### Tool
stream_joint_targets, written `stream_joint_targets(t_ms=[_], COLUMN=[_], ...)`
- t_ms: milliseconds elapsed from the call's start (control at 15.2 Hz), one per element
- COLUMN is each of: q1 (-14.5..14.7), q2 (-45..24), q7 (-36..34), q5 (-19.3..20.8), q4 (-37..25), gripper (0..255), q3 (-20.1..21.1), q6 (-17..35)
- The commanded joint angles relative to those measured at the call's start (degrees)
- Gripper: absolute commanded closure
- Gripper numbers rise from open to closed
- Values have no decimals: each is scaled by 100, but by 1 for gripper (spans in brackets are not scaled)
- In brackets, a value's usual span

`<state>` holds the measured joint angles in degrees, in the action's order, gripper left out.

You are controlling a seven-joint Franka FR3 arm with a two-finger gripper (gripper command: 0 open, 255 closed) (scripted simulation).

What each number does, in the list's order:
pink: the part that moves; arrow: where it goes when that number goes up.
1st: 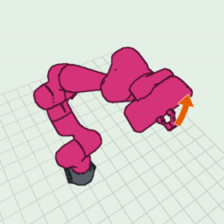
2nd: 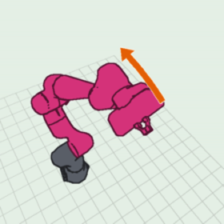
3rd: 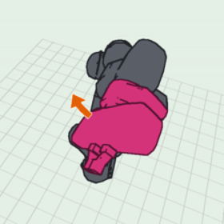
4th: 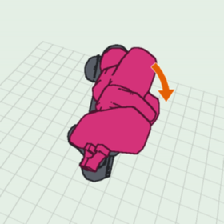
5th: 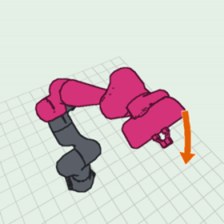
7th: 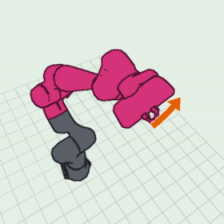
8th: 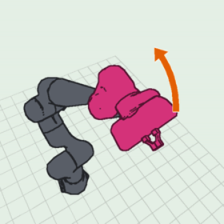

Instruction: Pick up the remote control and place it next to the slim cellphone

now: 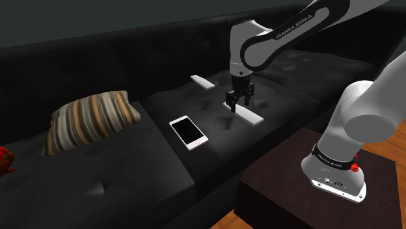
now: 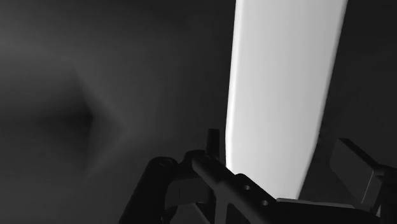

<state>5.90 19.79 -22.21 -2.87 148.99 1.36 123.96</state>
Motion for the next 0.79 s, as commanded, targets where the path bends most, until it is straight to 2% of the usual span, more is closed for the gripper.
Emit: stream_joint_targets(t_ms=[0, 264, 528, 726], q1=[0, 0, -17, -17], q2=[0, 0, 308, 308], q7=[0, 0, -10, -10], q5=[0, 0, 28, 28], q4=[0, 0, -514, -514], gripper=[0, 0, 0, 0], q3=[0, 0, -21, -21], q6=[0, 0, -822, -822])
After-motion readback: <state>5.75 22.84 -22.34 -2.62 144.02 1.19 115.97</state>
